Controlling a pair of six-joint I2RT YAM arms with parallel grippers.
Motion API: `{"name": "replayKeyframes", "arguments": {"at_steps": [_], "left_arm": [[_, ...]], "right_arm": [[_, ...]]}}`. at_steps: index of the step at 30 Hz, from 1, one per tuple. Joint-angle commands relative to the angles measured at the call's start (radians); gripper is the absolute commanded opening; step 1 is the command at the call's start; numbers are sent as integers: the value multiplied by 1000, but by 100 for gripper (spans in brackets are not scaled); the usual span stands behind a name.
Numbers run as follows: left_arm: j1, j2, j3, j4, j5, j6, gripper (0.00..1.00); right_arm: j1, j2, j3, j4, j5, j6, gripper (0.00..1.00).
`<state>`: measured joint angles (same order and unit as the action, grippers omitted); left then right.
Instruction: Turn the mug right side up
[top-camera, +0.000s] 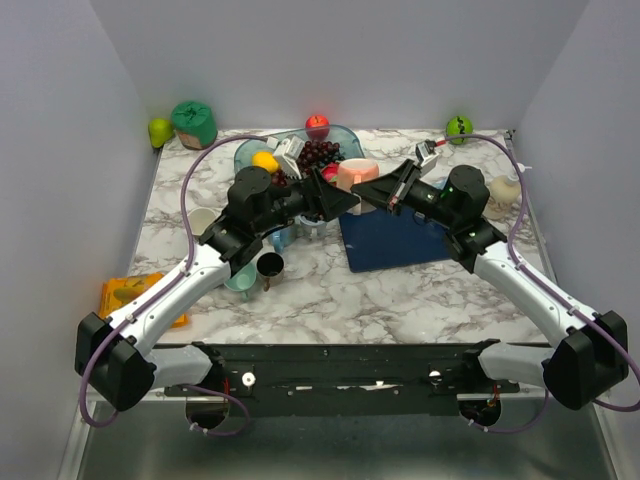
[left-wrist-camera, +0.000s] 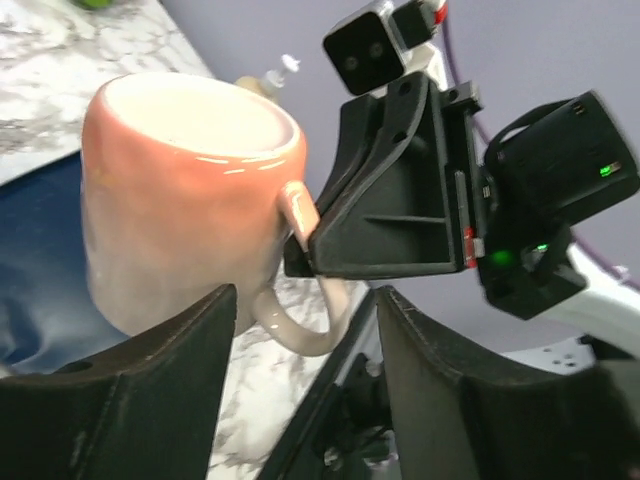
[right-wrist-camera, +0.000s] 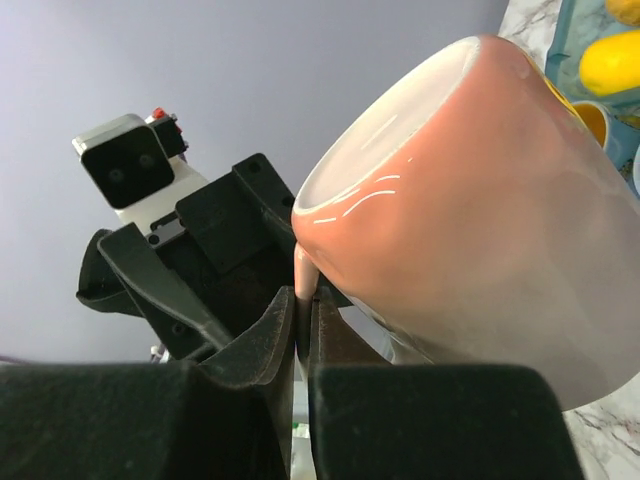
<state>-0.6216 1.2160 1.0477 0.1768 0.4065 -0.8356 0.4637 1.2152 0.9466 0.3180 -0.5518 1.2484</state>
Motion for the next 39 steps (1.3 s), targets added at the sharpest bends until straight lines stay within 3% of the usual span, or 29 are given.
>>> {"name": "replayKeyframes", "arguments": {"at_steps": [1,9,18,21,22,23,29,32,33,34,39], "left_arm": [[-56,16,63,-202,-90,310,62],[-180,77,196,-414,-355,437,61],[-270,189,321,-595,-649,494,37],[-279,206,340,-641,-692,495,20],[-279,209,342,-651,-696,492,5],[-279,211,353,-663,-702,487,0],[-279,228,429,-799,-654,457,0],[-277,212,440,-862,-615,428,0],[-277,197,436,-873,-609,417,0],[-277,189,431,-888,-595,411,0],[-277,137,402,-944,-563,392,0]], "right_arm": [[10,-25,35,32,27,-17,1],[55,-26,76,-66,116,-101,1],[95,-36,81,-96,202,-106,1],[102,-36,86,-111,219,-110,1],[102,-36,89,-137,223,-115,1],[104,-33,98,-157,230,-122,1],[102,1,149,-399,250,-225,1],[102,15,173,-529,266,-292,16],[102,9,169,-551,271,-309,29],[102,6,166,-581,277,-328,34],[102,-75,118,-628,334,-415,44]]}}
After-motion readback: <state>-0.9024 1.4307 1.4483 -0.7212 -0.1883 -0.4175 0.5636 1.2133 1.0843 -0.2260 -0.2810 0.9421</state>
